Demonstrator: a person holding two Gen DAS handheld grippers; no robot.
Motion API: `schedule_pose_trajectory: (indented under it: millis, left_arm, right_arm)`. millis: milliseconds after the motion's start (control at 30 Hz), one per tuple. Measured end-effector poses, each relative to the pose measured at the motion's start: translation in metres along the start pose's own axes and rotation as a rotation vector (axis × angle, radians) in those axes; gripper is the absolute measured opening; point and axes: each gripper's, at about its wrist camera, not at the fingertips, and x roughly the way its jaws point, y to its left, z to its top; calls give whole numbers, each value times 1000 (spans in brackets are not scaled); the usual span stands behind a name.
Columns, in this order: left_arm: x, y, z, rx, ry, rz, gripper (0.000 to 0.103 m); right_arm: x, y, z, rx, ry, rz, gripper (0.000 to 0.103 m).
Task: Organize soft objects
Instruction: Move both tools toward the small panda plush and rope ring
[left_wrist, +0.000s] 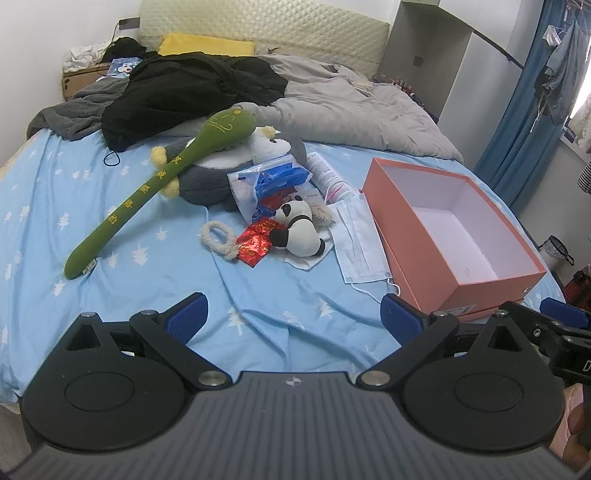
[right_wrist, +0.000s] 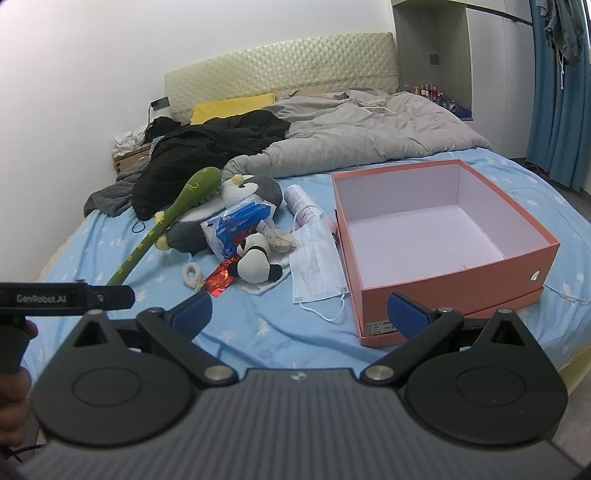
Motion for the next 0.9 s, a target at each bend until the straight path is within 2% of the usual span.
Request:
schedule_pose_trajectory:
  millis: [600, 900]
  left_arm:
    - [11, -1, -1, -19, 19, 6, 101]
    - [17, 1, -1, -24, 23, 8, 101]
  right_arm:
    - [11, 4, -5, -1, 26, 2, 103]
    - [15, -8, -3, 17, 23, -23, 103]
